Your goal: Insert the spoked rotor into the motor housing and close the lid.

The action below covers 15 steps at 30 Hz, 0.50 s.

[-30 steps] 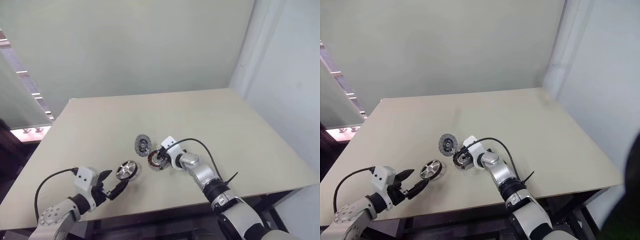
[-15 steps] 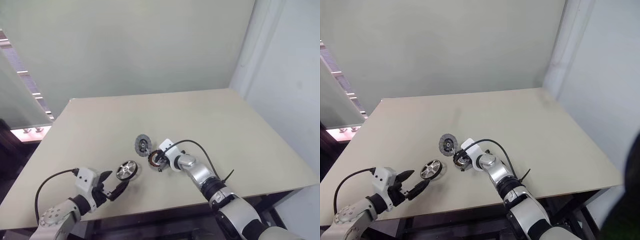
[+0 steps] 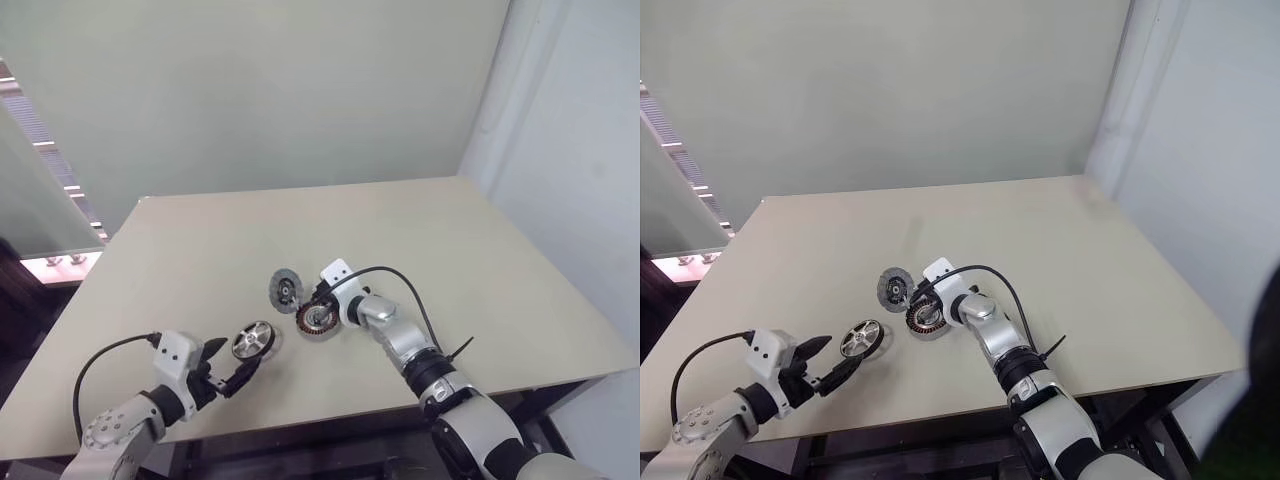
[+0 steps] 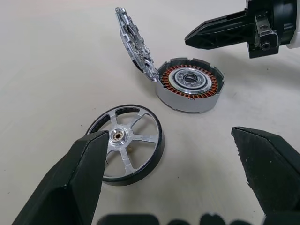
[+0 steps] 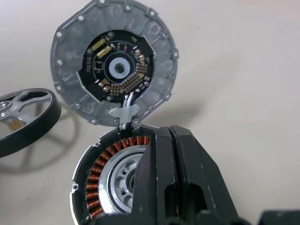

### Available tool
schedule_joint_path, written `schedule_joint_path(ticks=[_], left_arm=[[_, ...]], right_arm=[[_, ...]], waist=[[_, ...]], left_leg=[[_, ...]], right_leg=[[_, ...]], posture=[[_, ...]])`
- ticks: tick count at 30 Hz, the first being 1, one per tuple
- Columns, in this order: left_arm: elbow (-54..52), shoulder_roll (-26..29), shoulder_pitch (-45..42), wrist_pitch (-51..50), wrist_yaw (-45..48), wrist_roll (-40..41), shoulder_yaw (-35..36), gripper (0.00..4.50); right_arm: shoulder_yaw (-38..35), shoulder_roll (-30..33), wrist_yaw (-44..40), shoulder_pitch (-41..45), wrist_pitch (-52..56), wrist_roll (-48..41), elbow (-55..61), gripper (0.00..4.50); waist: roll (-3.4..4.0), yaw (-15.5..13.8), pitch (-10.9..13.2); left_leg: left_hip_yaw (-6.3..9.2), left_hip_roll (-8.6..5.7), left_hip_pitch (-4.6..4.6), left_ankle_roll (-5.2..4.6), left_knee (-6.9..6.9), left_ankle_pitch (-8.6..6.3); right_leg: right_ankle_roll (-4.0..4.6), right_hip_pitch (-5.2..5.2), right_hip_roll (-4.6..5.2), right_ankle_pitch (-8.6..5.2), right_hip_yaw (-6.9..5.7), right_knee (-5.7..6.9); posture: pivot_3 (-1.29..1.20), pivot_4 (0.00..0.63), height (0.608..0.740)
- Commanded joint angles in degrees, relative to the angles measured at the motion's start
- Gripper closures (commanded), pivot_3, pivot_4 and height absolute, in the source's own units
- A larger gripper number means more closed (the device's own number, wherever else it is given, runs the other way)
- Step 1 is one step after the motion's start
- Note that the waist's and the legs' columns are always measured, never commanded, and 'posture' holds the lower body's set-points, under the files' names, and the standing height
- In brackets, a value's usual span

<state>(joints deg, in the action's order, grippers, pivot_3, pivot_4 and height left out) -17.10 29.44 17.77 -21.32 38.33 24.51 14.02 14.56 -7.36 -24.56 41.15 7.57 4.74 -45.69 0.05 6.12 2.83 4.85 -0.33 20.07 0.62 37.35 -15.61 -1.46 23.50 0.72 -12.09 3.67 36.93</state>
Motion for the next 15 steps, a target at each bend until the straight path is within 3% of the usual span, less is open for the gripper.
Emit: schedule_joint_path(ticks=[1, 8, 15], left_arm=[[-2.7, 0.2, -0.5, 0.2, -0.4, 0.3, 0.1, 0.00], [-3.9, 0.1, 0.4, -0.2, -1.0, 0.4, 0.2, 0.00], [-3.9, 0.1, -0.1, -0.6, -1.1, 0.4, -0.3, 0.00]], right_arm=[[1.5, -1.3, -0.3, 1.8, 0.3, 1.5, -1.2, 4.48], [3.7, -0.1, 0.4, 1.1, 0.9, 4.4, -6.4, 4.48], [-0.5, -1.0, 0.6, 2.7, -0.7, 0.7, -1.4, 4.48]], waist=[[0.00, 0.0, 0.0], [0.00, 0.0, 0.0], [0.00, 0.0, 0.0]], left_leg=[[0.00, 0.00, 0.00, 0.00, 0.00, 0.00], [-0.01, -0.01, -0.01, 0.00, 0.00, 0.00], [0.02, -0.01, -0.03, 0.00, 0.01, 0.00]], right_leg=[[0.00, 0.00, 0.00, 0.00, 0.00, 0.00], [0.00, -0.02, 0.01, 0.00, 0.01, -0.01], [0.00, -0.05, 0.01, 0.00, -0.01, -0.01]], posture=[[0.00, 0.000, 0.740], [0.00, 0.000, 0.740], [0.00, 0.000, 0.740]])
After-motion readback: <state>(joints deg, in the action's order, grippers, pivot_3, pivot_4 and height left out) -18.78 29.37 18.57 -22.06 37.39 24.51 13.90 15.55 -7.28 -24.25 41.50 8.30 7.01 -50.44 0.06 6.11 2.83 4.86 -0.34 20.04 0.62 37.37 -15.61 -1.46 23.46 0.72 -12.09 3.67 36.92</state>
